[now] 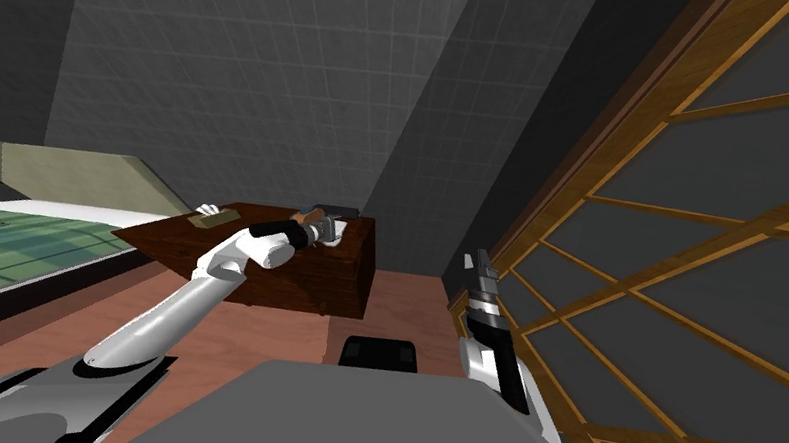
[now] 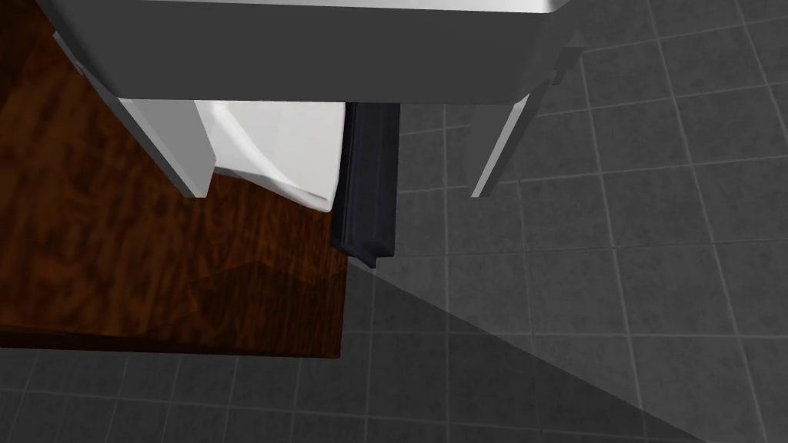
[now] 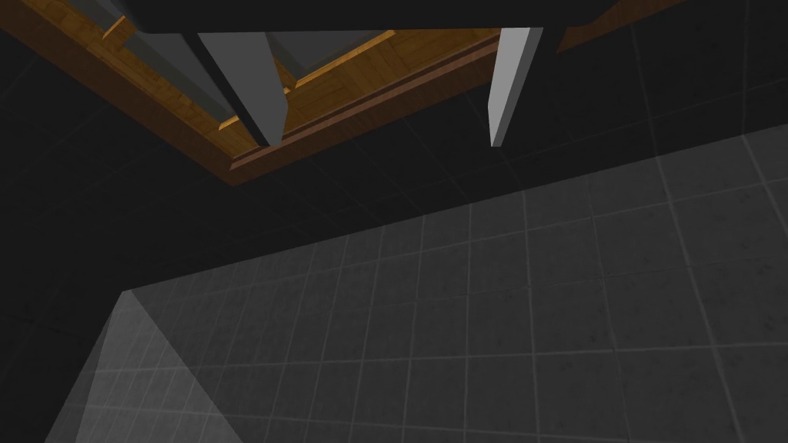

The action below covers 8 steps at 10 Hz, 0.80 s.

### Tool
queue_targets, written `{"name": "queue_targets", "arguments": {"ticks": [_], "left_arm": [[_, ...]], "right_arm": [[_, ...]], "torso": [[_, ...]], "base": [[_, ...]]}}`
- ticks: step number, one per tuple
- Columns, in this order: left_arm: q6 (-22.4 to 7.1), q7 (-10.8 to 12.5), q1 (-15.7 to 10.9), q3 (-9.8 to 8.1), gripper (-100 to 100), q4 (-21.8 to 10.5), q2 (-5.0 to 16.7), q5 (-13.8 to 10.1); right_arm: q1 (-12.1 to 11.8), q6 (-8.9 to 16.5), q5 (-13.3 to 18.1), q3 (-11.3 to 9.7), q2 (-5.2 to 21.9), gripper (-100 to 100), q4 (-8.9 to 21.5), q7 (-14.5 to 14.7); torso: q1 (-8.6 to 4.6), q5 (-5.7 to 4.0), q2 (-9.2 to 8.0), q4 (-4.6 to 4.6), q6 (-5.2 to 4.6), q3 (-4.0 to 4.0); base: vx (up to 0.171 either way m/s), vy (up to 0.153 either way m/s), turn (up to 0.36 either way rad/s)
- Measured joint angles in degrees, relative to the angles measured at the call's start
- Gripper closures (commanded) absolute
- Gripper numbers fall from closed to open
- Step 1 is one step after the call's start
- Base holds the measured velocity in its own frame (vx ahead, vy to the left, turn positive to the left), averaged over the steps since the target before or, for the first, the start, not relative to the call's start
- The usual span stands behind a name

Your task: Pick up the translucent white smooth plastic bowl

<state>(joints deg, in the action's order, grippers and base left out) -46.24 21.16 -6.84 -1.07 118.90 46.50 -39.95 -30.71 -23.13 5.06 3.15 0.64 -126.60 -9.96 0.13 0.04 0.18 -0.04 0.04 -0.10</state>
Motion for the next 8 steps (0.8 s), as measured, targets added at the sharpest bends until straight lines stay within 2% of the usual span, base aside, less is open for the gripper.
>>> {"name": "queue_targets", "arguments": {"ticks": [2, 3, 8], "left_arm": [[-3.04, 0.44, -0.76, 0.34, -100, -0.58, 0.62, -0.6], [-4.57, 0.61, -1.42, 0.5, -100, -1.36, 1.73, -1.85], [-12.38, 1.71, -3.7, 1.88, -100, -3.69, 4.28, -4.39]], "right_arm": [[0.0, 0.0, 0.0, 0.0, 0.0, 0, 0.0, 0.0], [0.0, 0.0, 0.0, 0.0, 0.0, 0, 0.0, 0.0], [0.0, 0.0, 0.0, 0.0, 0.0, 0, 0.0, 0.0]], "torso": [[-0.05, 0.0, -0.07, 0.01, 0.01, 0.04], [-0.03, -0.01, -0.03, 0.01, 0.0, 0.02], [-0.05, -0.01, 0.0, 0.0, 0.0, 0.0]], "base": [[0.026, 0.014, -0.013], [0.041, 0.02, -0.024], [0.04, 0.019, -0.02]]}}
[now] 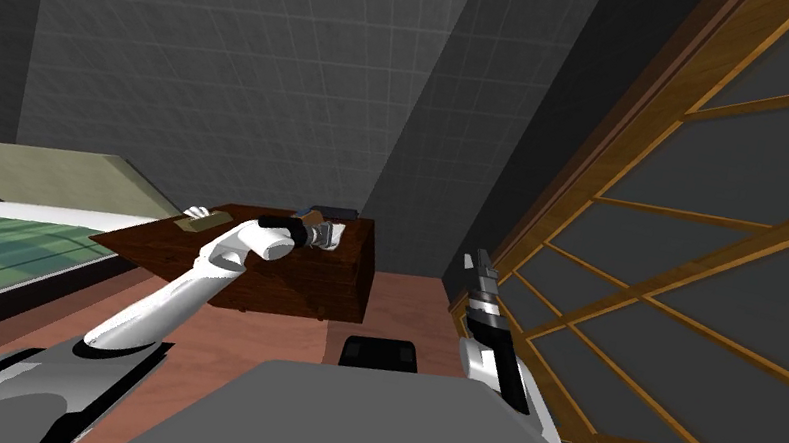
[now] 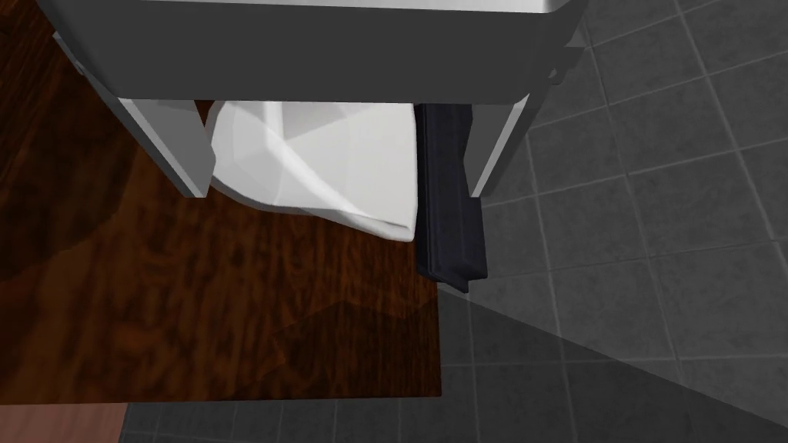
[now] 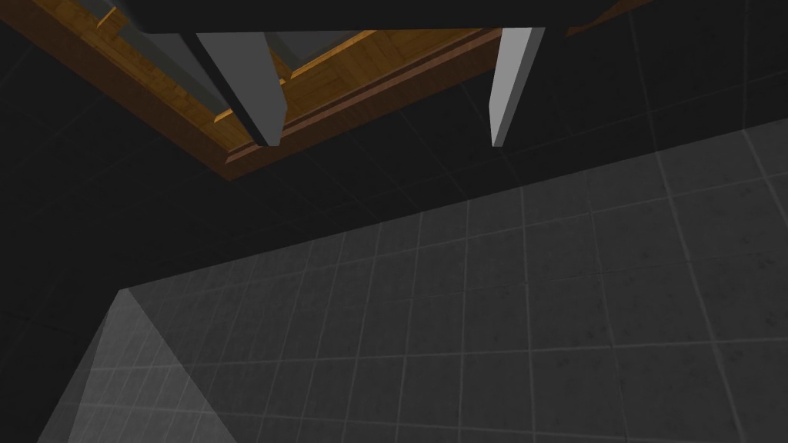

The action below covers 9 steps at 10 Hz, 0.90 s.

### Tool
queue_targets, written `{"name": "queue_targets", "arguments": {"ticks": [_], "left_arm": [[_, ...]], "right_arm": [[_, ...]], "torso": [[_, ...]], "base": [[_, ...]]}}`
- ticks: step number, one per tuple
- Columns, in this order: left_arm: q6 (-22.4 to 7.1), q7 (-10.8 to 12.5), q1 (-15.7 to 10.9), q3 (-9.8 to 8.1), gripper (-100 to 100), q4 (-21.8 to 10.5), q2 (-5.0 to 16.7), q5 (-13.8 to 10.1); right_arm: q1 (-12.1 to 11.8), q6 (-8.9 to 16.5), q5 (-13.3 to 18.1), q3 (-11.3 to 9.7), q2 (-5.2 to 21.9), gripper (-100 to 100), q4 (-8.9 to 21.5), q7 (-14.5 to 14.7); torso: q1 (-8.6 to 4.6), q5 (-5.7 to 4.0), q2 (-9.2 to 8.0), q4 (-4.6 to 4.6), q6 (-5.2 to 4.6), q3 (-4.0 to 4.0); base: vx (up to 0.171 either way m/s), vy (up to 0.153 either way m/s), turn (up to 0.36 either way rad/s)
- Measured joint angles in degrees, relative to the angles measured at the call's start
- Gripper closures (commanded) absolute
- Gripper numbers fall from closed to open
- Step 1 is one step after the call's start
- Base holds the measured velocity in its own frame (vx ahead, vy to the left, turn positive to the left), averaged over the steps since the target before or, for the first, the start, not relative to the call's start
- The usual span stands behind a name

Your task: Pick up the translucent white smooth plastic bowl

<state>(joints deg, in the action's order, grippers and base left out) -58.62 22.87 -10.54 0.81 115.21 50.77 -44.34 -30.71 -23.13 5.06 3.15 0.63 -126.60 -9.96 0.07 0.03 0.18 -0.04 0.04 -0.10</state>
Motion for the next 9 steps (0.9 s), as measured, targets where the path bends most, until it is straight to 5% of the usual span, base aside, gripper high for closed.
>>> {"name": "queue_targets", "arguments": {"ticks": [9], "left_arm": [[-13.66, 1.44, -3.92, 2.02, -100, -4.13, 5.15, -5.16]], "right_arm": [[0.0, 0.0, 0.0, 0.0, 0.0, 0, 0.0, 0.0]], "torso": [[0.03, 0.01, 0.03, -0.01, 0.01, -0.02]], "base": [[0.043, 0.023, -0.019]]}}
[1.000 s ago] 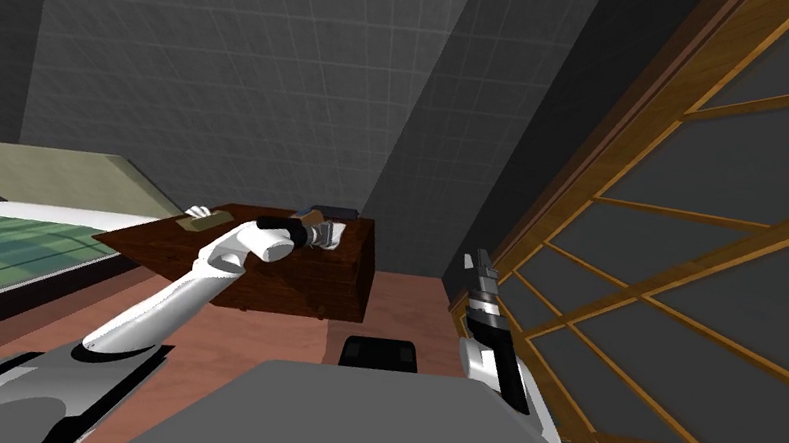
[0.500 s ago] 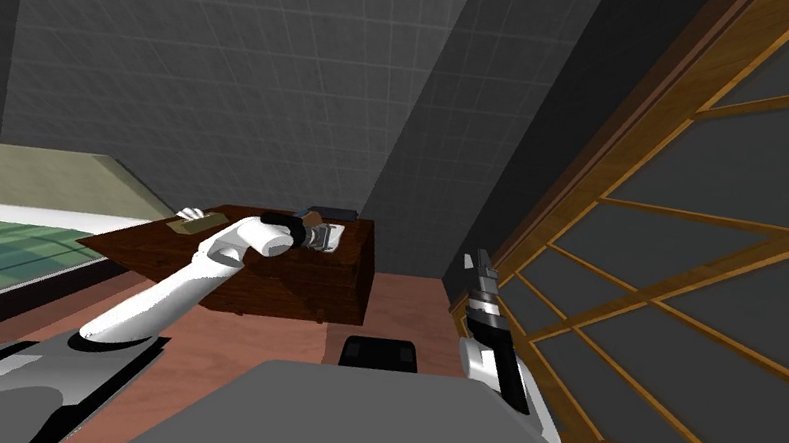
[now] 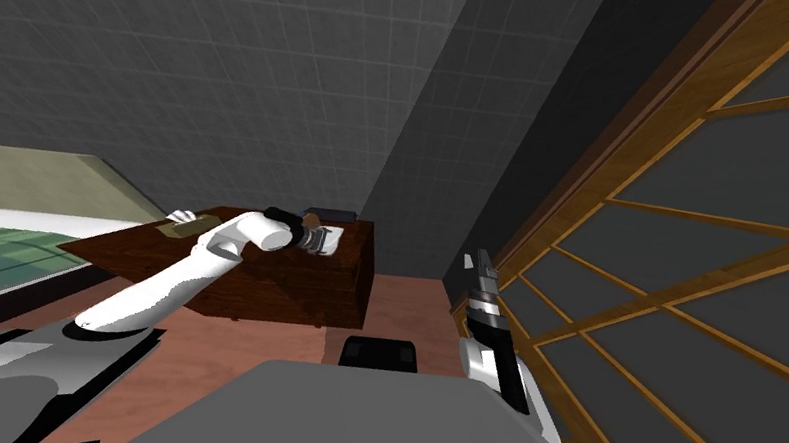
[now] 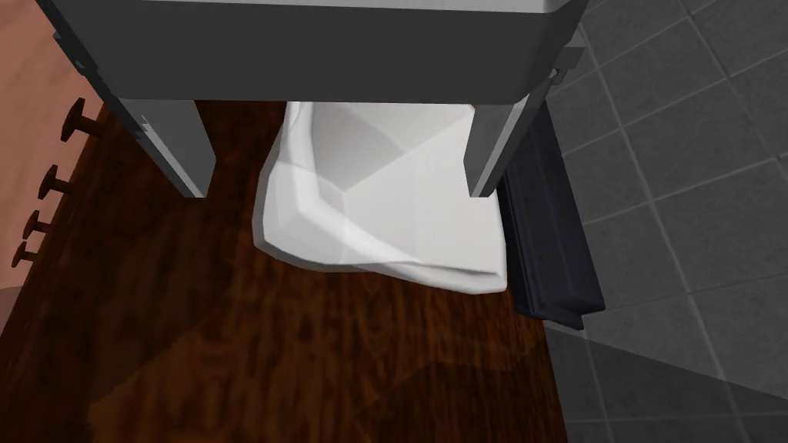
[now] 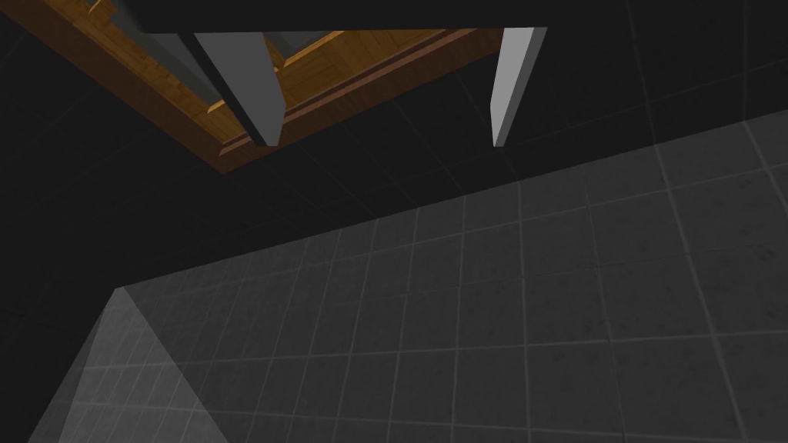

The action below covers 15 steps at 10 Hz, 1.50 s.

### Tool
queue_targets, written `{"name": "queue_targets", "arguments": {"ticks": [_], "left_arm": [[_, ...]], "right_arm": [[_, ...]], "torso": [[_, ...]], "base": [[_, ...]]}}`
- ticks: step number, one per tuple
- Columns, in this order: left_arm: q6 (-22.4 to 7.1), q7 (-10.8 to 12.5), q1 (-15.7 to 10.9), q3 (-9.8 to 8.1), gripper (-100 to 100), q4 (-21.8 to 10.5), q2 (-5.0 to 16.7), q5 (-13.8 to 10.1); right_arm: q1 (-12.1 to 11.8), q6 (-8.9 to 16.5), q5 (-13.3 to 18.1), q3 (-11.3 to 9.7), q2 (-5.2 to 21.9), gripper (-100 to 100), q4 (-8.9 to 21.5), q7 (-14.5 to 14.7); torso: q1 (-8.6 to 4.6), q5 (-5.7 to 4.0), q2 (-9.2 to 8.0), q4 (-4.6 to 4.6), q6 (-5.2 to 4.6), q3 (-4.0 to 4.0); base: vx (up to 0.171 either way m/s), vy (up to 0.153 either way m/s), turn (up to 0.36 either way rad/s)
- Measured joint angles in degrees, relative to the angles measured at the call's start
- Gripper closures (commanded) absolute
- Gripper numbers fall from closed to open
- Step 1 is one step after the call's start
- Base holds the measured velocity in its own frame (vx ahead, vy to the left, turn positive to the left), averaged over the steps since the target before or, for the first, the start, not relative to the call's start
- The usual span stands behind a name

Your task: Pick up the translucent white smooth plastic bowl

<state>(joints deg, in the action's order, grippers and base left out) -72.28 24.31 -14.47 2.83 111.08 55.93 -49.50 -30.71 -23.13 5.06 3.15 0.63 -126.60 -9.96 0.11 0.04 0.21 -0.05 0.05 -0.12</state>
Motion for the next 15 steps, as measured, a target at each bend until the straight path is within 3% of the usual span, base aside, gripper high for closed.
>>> {"name": "queue_targets", "arguments": {"ticks": [11, 12, 13, 15], "left_arm": [[-14.71, 1.61, -3.27, 1.97, -100, -3.27, 6.47, -5.31], [-14.93, 1.64, -3.29, 2.0, 0, -3.3, 6.51, -5.34], [-14.91, 1.64, -3.29, 2.0, -100, -3.3, 6.5, -5.33], [-14.1, 1.19, -3.7, 2.13, -100, -6.06, 5.92, -4.3]], "right_arm": [[0.0, 0.0, 0.0, 0.0, 0.0, 0, 0.0, 0.0], [0.0, 0.0, 0.0, 0.0, 0.0, 0, 0.0, 0.0], [0.01, 0.0, 0.0, 0.0, 0.0, 0, 0.0, 0.0], [0.02, 0.0, 0.0, -0.01, 0.0, 0, 0.0, 0.0]], "torso": [[-0.04, 0.0, -0.11, 0.02, 0.01, 0.06], [-0.07, 0.0, -0.15, 0.03, 0.01, 0.08], [-0.09, -0.01, -0.18, 0.04, 0.01, 0.1], [-0.04, 0.0, -0.42, 0.08, -0.02, 0.23]], "base": [[0.034, 0.018, -0.014], [0.0, 0.0, 0.0], [-0.034, 0.006, -0.209], [-0.091, 0.023, -0.206]]}}
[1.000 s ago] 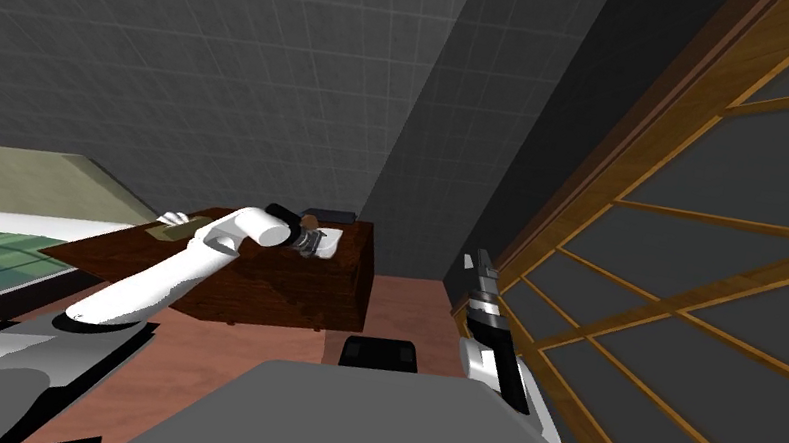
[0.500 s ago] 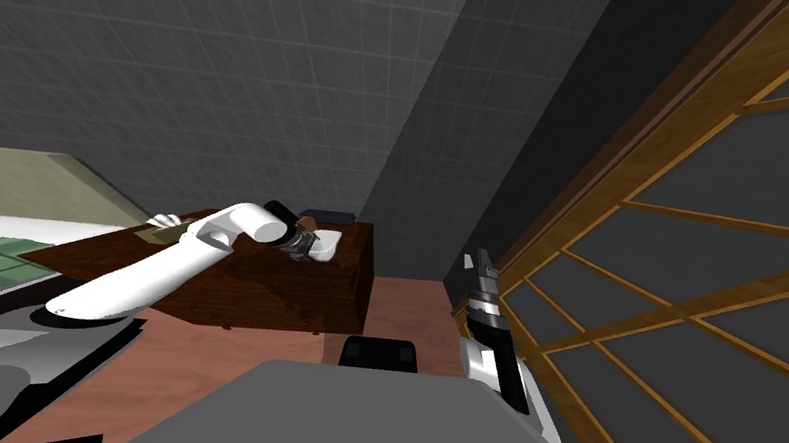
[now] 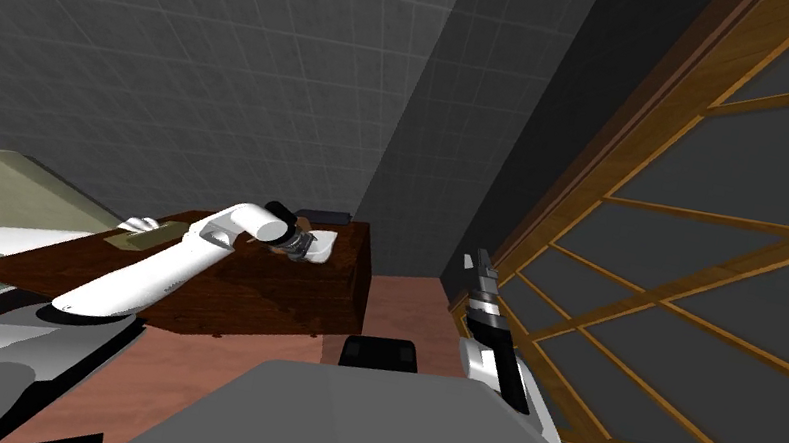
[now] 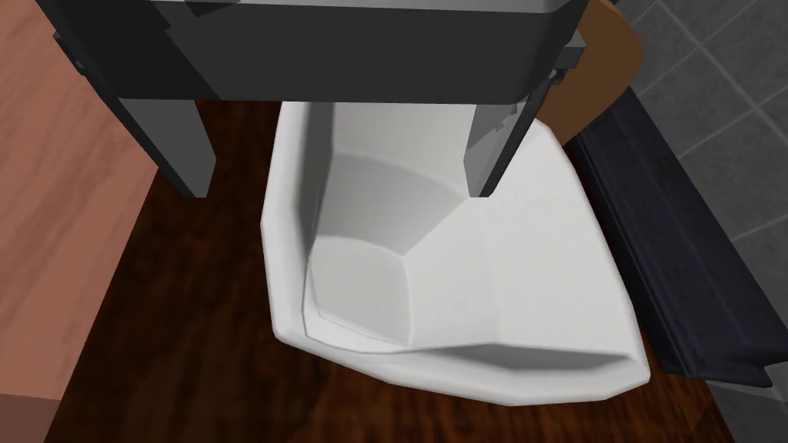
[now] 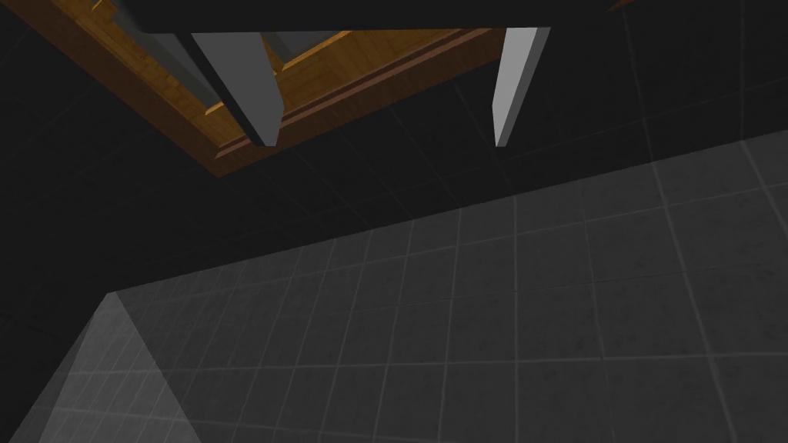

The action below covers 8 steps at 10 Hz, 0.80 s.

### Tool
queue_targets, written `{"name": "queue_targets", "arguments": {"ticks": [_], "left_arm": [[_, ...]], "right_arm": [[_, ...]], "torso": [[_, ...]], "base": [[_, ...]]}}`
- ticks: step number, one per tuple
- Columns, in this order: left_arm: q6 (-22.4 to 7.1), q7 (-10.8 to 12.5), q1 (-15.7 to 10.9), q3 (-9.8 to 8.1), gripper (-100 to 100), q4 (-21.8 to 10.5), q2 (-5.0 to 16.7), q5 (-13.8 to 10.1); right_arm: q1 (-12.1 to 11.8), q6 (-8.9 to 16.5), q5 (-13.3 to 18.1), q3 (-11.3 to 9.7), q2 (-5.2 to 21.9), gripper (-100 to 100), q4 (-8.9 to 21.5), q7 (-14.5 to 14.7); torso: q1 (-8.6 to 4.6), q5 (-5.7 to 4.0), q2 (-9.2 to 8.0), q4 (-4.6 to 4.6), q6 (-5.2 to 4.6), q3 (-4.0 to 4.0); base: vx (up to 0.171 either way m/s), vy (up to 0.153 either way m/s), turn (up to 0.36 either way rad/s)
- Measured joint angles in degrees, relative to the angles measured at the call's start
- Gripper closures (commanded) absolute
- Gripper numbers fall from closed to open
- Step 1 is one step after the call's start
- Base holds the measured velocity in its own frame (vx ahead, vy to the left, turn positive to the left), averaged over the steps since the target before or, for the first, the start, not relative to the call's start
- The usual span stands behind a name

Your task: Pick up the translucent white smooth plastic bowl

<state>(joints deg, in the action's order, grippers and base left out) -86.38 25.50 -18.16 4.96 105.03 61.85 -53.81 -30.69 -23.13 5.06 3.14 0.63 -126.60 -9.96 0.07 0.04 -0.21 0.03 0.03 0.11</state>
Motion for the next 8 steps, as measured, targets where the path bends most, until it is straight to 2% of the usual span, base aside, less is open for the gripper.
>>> {"name": "queue_targets", "arguments": {"ticks": [5, 6, 8], "left_arm": [[1.93, -0.61, -0.66, 0.01, -100, -6.33, -1.31, 2.61], [2.03, -0.66, -0.66, 0.01, 100, -6.47, -1.33, 2.65], [1.93, -0.54, -0.59, 0.02, 100, -6.53, -1.41, 2.54]], "right_arm": [[-0.01, 0.0, 0.0, 0.0, 0.0, 0, 0.0, 0.0], [-0.02, 0.0, 0.0, 0.01, 0.0, 0, 0.0, 0.0], [-0.02, 0.0, 0.0, 0.01, 0.0, 0, 0.0, 0.0]], "torso": [[0.02, 0.01, -0.03, 0.02, 0.03, 0.03], [0.0, 0.0, 0.07, 0.01, 0.05, -0.02], [-0.05, -0.08, 0.2, 0.01, 0.0, -0.08]], "base": [[-0.066, 0.018, -0.121], [0.0, 0.0, 0.0], [-0.003, -0.001, 0.004]]}}
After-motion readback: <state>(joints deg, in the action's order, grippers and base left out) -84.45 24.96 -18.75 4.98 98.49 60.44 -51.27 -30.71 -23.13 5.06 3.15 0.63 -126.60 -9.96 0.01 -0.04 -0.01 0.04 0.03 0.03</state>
